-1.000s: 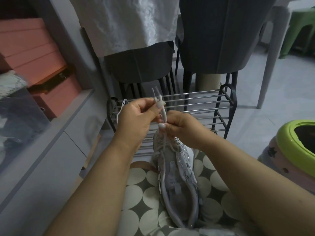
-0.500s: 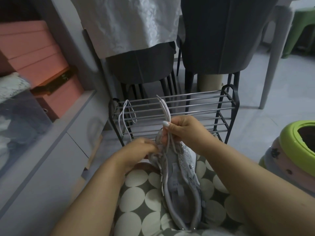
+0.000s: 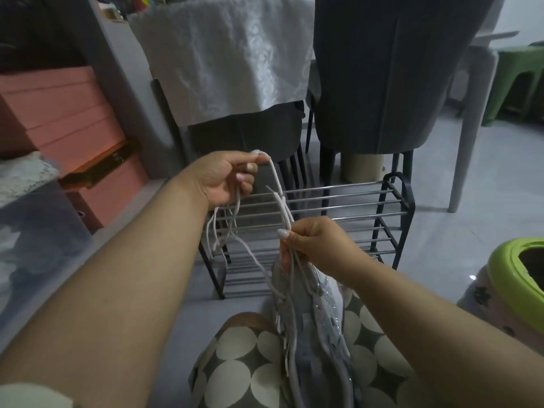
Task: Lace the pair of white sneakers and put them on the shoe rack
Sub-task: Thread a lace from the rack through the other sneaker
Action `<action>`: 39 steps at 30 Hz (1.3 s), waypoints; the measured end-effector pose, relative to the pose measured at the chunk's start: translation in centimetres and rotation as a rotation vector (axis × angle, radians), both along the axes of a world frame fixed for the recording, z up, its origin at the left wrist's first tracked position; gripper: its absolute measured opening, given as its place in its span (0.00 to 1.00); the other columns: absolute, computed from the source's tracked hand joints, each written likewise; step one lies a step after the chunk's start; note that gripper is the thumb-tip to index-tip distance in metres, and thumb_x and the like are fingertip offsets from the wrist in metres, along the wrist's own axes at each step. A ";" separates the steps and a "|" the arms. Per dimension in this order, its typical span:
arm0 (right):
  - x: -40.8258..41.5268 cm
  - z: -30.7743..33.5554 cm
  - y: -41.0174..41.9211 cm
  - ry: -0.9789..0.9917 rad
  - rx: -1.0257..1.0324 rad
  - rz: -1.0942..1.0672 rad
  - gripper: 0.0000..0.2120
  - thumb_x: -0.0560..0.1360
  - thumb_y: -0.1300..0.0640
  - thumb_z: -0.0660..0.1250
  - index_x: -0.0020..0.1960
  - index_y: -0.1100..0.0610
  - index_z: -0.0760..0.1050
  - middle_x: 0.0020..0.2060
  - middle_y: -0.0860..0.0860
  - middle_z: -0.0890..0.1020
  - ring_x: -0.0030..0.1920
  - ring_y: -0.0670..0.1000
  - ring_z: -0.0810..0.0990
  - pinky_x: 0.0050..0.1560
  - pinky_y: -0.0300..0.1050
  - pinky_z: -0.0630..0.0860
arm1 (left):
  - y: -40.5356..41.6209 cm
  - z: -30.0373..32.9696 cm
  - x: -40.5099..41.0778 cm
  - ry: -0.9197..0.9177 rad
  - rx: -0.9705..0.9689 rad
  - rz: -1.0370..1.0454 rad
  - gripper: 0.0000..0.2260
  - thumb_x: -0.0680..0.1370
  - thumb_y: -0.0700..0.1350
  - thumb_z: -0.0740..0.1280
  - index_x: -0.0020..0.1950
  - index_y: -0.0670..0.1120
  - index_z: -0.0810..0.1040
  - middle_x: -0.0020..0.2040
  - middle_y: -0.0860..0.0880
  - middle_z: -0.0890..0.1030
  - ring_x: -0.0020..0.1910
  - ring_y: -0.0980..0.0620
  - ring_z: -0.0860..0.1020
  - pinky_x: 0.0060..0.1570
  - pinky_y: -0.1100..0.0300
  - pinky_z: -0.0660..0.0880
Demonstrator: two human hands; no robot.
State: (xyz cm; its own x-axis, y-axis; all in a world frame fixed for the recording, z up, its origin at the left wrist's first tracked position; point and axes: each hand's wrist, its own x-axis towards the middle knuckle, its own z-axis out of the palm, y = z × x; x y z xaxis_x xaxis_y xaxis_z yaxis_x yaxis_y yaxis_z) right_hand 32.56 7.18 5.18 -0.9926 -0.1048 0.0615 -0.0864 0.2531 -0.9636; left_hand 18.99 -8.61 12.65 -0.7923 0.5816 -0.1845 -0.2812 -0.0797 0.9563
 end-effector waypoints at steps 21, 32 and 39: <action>-9.2 9.7 1.0 0.175 -0.064 -0.215 0.14 0.78 0.54 0.65 0.40 0.62 0.78 0.32 0.55 0.82 0.34 0.50 0.83 0.41 0.43 0.82 | 1.4 -1.6 -4.6 -0.098 -0.043 0.086 0.08 0.79 0.39 0.62 0.55 0.43 0.78 0.33 0.50 0.75 0.24 0.60 0.69 0.25 0.68 0.70; -13.8 11.4 0.4 0.172 0.119 -0.340 0.13 0.76 0.51 0.67 0.45 0.62 0.82 0.32 0.49 0.80 0.19 0.41 0.74 0.20 0.32 0.68 | 2.3 -0.3 -3.3 0.112 -0.090 -0.174 0.11 0.76 0.46 0.65 0.52 0.42 0.82 0.32 0.51 0.68 0.26 0.58 0.63 0.26 0.65 0.64; -11.6 9.5 0.7 0.151 0.327 -0.306 0.17 0.77 0.45 0.63 0.43 0.59 0.79 0.28 0.49 0.75 0.25 0.44 0.70 0.24 0.30 0.66 | 3.2 -0.7 -3.2 0.244 -0.182 0.002 0.11 0.79 0.43 0.64 0.39 0.44 0.81 0.30 0.50 0.67 0.24 0.59 0.61 0.21 0.67 0.59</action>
